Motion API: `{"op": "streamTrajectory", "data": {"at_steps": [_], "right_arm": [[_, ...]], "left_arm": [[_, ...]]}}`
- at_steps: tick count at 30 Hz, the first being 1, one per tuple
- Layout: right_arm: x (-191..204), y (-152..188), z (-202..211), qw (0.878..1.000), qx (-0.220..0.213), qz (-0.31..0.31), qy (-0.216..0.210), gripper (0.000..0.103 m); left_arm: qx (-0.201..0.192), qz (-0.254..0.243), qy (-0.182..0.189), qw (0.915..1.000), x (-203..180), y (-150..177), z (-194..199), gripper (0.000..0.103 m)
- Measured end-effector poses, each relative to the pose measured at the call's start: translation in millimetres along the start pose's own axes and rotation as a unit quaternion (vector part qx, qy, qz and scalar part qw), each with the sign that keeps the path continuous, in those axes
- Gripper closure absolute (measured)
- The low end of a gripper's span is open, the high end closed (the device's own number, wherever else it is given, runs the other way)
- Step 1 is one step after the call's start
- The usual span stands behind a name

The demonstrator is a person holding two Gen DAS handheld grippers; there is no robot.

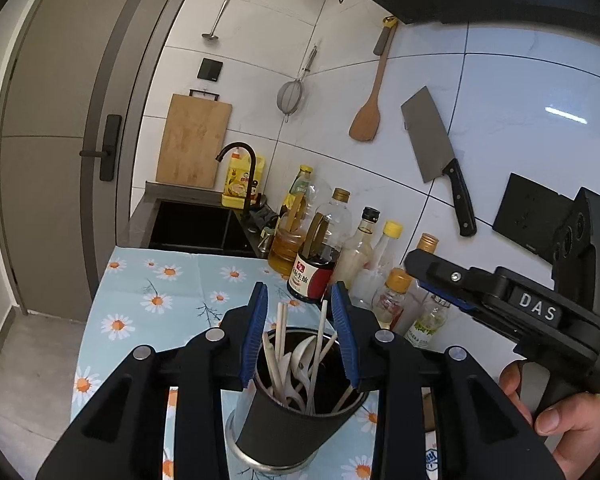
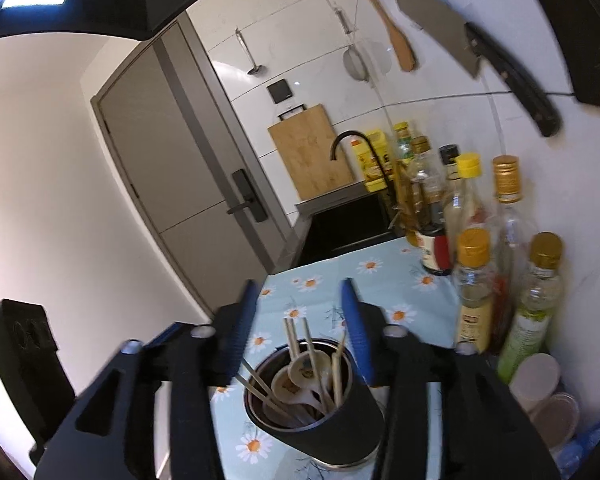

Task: Organize utensils

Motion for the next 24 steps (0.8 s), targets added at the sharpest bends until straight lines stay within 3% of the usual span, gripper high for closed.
{"op": "streamTrajectory", "data": {"at_steps": [3, 5, 7, 11, 12, 15, 17, 24], "right_arm": [[4, 3, 14, 1.000, 0.004, 0.012, 0.005, 0.048], [6, 6, 27, 1.000, 0.004, 0.023, 0.006, 0.045], [9, 11, 41, 0.999, 0.010, 0.033, 0.008, 0.030], [13, 27, 65, 0.999, 0.028, 0.037, 0.003, 0.015], [14, 32, 72, 0.998, 0.034, 0.042, 0.007, 0.008], [20, 45, 89, 0.997, 0.042, 0.059, 0.007, 0.005], [26, 52, 101, 0.997, 0.049, 0.067, 0.007, 0.005], [38, 72, 131, 0.994, 0.070, 0.084, 0.015, 0.005]], "left_arm": [[0.000, -0.006, -0.006, 1.0000, 0, 4, 13, 0.071], [0.003, -0.004, -0.011, 0.9999, 2, 9, 23, 0.060], [0.007, -0.002, -0.017, 0.9998, 5, 15, 31, 0.047], [0.030, -0.009, -0.026, 0.9992, 7, 36, 49, 0.043], [0.033, -0.010, -0.029, 0.9990, 8, 40, 53, 0.036], [0.042, -0.013, -0.032, 0.9985, 6, 52, 70, 0.019], [0.022, -0.031, -0.049, 0.9980, 3, 55, 88, 0.008], [0.004, -0.070, -0.058, 0.9959, -15, 71, 129, 0.007]]}}
Point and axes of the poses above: each gripper's, at about its wrist camera, not at the fingertips, and z roughly against the way its jaws point, x to its left, y to its underside, the point moved 9 cm from there along -z, roughly the way its jaws point, and after that the axes turned 15 degrees about -y, right-handed, at the moved point
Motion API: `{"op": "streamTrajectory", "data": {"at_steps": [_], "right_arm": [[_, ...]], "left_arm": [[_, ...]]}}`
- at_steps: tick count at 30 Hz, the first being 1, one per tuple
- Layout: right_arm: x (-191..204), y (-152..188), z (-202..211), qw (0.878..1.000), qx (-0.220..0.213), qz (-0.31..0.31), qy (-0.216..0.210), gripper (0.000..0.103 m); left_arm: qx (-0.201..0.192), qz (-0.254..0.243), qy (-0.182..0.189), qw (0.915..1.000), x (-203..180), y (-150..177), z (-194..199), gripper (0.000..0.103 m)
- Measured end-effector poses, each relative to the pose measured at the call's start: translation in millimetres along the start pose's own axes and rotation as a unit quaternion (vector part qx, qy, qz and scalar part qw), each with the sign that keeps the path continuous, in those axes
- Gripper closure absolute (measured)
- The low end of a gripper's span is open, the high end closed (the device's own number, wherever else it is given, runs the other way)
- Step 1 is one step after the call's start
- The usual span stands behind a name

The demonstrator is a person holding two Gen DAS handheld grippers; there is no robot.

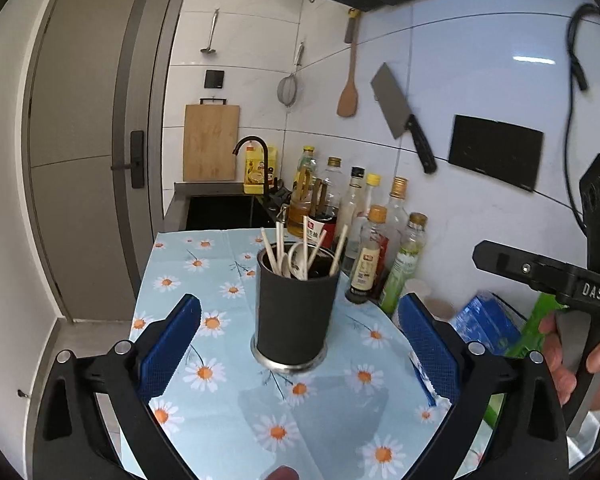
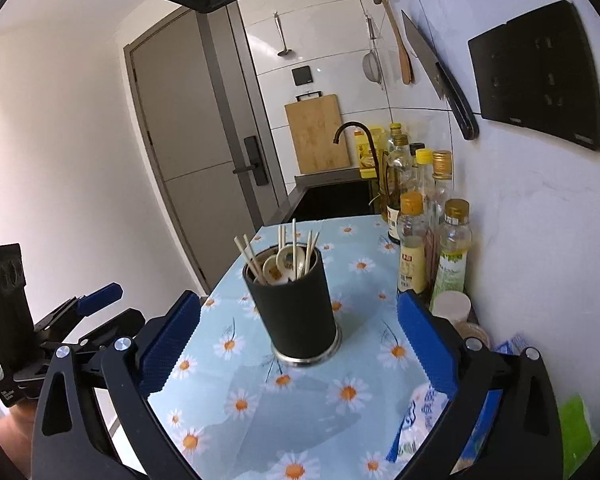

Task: Organize utensils

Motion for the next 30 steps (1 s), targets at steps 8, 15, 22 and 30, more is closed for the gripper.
{"op": "streamTrajectory", "data": {"at_steps": [8, 15, 22, 30], "right_arm": [[9, 30, 14, 0.999, 0.039, 0.011, 0.002, 0.005], [15, 59, 19, 0.998, 0.067, 0.010, 0.000, 0.005], [17, 81, 20, 0.995, 0.095, 0.015, -0.002, 0.005], [11, 93, 23, 0.994, 0.111, 0.007, 0.000, 0.005]], "left_arm": [[0.034, -0.004, 0.005, 0.9994, -7, 28, 26, 0.007], [0.065, 0.006, 0.007, 0.9979, -10, 52, 37, 0.007], [0.087, 0.006, 0.003, 0.9962, -10, 71, 43, 0.007], [0.104, 0.002, 0.001, 0.9945, -12, 83, 42, 0.007]]}}
Point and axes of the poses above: each gripper's, at about its wrist camera, not at the fingertips, and z roughly against the way its jaws point, x to its left, y to its underside, the point moved 9 cm from there along -z, roughly the way its jaws point, and after that the axes turned 15 degrees about -y, right-handed, at the moved point
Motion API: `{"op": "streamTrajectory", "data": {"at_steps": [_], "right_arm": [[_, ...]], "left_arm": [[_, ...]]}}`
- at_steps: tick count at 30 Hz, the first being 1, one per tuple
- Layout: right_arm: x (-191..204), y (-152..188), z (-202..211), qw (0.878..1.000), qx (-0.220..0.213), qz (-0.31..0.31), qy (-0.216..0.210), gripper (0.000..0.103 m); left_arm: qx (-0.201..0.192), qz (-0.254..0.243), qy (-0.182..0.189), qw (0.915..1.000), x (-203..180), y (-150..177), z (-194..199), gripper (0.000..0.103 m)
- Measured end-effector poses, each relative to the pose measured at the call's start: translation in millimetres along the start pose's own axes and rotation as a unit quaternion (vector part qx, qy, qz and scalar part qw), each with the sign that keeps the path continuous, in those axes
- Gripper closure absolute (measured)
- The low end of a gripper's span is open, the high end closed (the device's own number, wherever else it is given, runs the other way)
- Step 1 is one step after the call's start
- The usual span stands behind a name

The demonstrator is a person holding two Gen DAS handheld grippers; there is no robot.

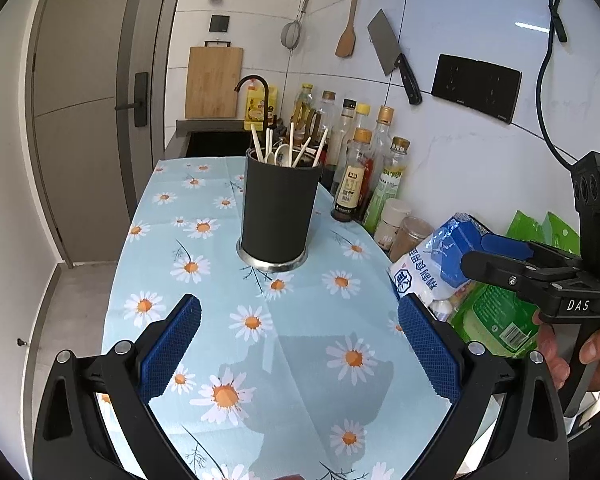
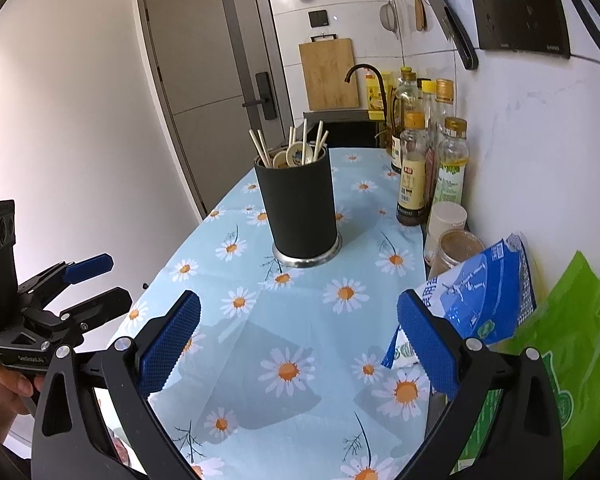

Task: Organize utensils

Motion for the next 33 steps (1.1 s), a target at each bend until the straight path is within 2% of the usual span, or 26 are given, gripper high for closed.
{"op": "streamTrajectory", "data": {"at_steps": [33], "right_arm": [[-6, 15, -9, 1.000, 0.017, -0.013, -0.004, 0.005]], "left_arm": [[0.034, -0.010, -0.002, 0.9994, -7, 9, -13, 0.007]]}}
Point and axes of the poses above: each gripper's, at about its wrist camera, not at the fingertips, and z roughly against the way its jaws point, x to its left, y to its underside, the point moved 9 cm from there along -z, roughly the way its jaws point, and after that the axes turned 15 degrees about -y, right-handed, at the moved point
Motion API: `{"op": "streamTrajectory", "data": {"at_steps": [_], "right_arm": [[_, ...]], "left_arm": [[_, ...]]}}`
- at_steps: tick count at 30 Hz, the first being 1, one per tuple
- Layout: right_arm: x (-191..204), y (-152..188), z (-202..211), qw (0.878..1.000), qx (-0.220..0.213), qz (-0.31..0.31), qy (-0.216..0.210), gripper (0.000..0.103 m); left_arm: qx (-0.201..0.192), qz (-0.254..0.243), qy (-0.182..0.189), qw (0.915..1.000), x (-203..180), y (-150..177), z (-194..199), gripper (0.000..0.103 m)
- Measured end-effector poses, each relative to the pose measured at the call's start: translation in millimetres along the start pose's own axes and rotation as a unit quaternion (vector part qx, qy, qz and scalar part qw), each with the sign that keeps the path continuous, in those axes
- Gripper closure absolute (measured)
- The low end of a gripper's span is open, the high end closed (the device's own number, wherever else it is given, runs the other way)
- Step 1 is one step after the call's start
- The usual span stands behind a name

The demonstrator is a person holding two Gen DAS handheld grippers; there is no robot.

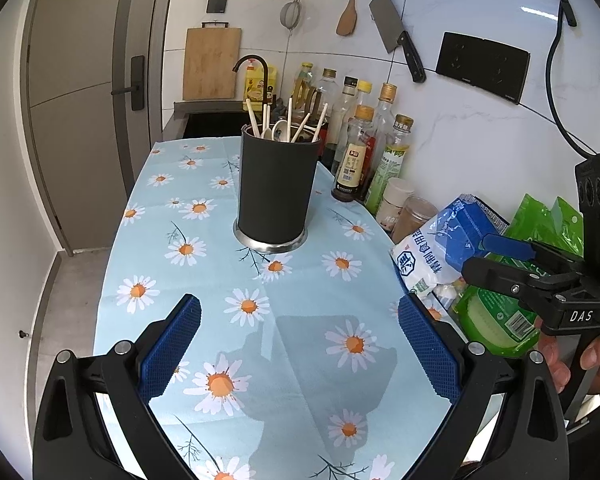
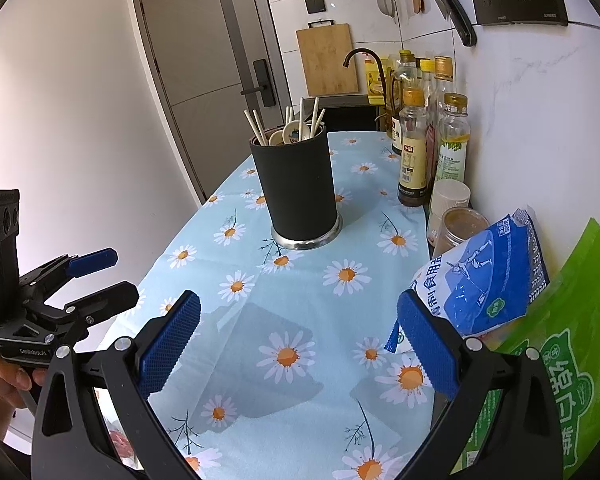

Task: Organize utensils

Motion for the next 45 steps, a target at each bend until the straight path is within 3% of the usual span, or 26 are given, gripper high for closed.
{"op": "streamTrajectory", "data": {"at_steps": [45], "right_arm": [[-7, -2, -20, 1.000, 0.016, -0.005, 0.006, 0.005]], "left_arm": [[0.018, -0.006, -0.001, 0.9998, 3, 0, -18, 0.007]]}}
Point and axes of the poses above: each gripper's, at about its wrist camera, not at the fingertips, and z roughly against the way its jaws point, x to its left, y to its underside, the point moved 9 cm from there along -z, roughly the way its jaws point, and after that the axes turned 15 degrees about -y, right-handed, at the moved point
